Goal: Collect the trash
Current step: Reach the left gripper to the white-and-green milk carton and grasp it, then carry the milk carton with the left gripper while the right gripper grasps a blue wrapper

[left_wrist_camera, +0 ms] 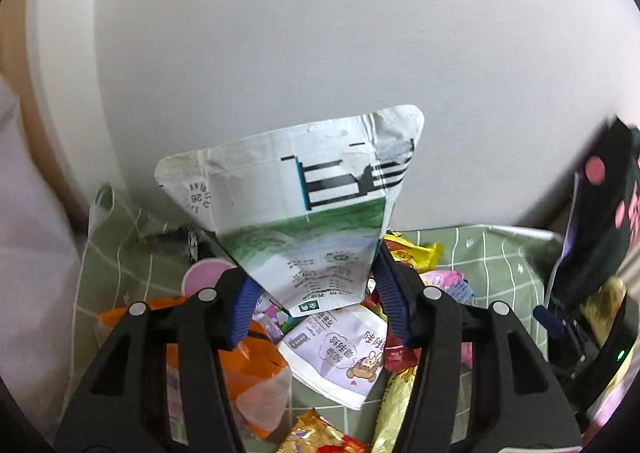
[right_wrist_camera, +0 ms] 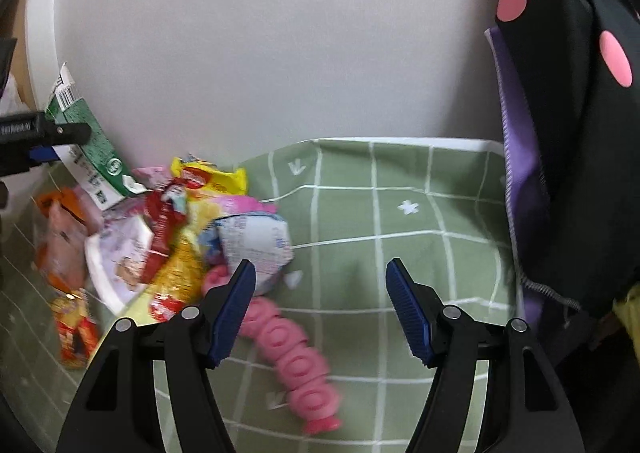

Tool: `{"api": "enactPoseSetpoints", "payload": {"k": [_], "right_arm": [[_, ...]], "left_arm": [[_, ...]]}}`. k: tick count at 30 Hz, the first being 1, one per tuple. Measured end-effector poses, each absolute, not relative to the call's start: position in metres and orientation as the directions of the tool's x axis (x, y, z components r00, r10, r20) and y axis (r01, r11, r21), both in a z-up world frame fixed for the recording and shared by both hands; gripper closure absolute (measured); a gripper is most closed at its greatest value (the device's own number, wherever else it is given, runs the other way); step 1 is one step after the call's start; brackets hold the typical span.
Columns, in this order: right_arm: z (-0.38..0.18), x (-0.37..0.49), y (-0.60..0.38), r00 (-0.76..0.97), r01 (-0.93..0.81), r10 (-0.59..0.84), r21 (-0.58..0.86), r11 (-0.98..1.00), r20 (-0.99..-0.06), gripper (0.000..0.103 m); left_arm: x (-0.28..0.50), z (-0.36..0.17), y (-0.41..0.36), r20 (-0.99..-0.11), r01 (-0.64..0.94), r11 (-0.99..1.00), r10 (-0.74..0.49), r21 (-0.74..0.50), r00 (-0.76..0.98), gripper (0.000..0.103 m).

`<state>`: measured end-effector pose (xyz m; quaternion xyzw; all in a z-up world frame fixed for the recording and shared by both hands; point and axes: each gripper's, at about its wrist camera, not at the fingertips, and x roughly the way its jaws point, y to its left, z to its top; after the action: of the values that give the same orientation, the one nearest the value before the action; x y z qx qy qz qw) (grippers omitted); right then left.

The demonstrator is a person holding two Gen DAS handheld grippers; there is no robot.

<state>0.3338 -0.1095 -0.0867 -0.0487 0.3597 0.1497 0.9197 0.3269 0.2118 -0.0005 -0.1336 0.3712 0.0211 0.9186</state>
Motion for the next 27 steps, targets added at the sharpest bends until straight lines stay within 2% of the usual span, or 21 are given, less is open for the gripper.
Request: {"api": "enactPoseSetpoints", "payload": {"k": [1,3,9,12,14,16,22,27], "right_arm": [[-0.085,0.334,-0.106,0.685,-0.307,0.25,0.041,0.951,-0.684,0.046],[-0.082,0.334,-0.099,0.674,-0.311,0.274,0.073,0.948,-0.686,0.046],[-0.091,0.352,-0.055,0.633,-0.424,0.313,0.021,0.905,-0.708,0.05],[-0.113,0.372,-0.043,0.568,-0.46,0.298,0.004,0.888,-0.767,0.071],[-0.116,0.376,-0.045,0.548,-0.478,0.319,0.023,0.878,-0.773,0.088],[-0.107,0.373,-0.054,0.564,-0.458,0.315,0.027,0.888,-0.763,0.094],[-0.076,0.354,-0.105,0.582,-0.373,0.336,0.124,0.92,-0.741,0.096],[-0.048,0.33,-0.15,0.629,-0.294,0.28,0.111,0.949,-0.726,0.096]], "left_arm": [[0.327,0.001,0.213,-0.688,-0.124,0.967,-0.066,-0.223,0.723,0.052],[0.32,-0.001,0.213,-0.693,-0.108,0.972,-0.071,-0.211,0.717,0.052],[0.317,-0.01,0.193,-0.695,-0.121,0.957,-0.101,-0.263,0.712,0.052],[0.315,0.003,0.196,-0.69,-0.104,0.959,-0.112,-0.264,0.715,0.052],[0.318,0.009,0.188,-0.686,-0.088,0.966,-0.106,-0.242,0.72,0.052],[0.317,0.013,0.181,-0.689,-0.078,0.97,-0.104,-0.228,0.718,0.052],[0.306,0.025,0.149,-0.681,0.027,0.976,-0.171,-0.218,0.712,0.052],[0.309,0.031,0.096,-0.669,0.155,0.966,-0.256,-0.207,0.697,0.052]]}}
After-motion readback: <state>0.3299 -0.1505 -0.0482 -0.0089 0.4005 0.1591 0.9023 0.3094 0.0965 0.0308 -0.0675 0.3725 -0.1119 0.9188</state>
